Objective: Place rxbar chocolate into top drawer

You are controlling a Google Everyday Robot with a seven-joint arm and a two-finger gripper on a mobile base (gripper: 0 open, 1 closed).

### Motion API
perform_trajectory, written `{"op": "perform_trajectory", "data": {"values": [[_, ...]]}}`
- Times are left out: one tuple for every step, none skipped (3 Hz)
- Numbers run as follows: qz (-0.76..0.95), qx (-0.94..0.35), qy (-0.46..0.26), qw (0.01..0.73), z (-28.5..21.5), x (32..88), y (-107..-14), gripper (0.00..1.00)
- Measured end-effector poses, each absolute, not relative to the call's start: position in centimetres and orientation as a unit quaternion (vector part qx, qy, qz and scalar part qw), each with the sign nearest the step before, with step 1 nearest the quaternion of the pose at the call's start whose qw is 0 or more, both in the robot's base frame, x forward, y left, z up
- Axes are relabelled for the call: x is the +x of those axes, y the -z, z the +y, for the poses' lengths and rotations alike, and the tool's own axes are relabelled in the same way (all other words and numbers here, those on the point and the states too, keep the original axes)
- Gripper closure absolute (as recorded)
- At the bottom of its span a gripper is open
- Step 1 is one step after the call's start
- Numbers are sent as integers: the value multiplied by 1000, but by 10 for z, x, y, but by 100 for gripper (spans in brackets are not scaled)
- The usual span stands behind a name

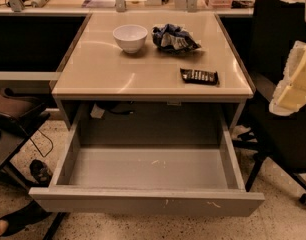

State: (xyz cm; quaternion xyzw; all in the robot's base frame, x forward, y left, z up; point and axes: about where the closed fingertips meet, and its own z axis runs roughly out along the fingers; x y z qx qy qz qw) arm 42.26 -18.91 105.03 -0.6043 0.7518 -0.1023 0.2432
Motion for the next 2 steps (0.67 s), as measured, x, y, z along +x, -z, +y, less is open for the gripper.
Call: {"op": "perform_trajectory", "data": {"values": [[752,-604,102,243,-189,423,-1050,0],[750,-600,105,259,-189,423,-1058,0]]}}
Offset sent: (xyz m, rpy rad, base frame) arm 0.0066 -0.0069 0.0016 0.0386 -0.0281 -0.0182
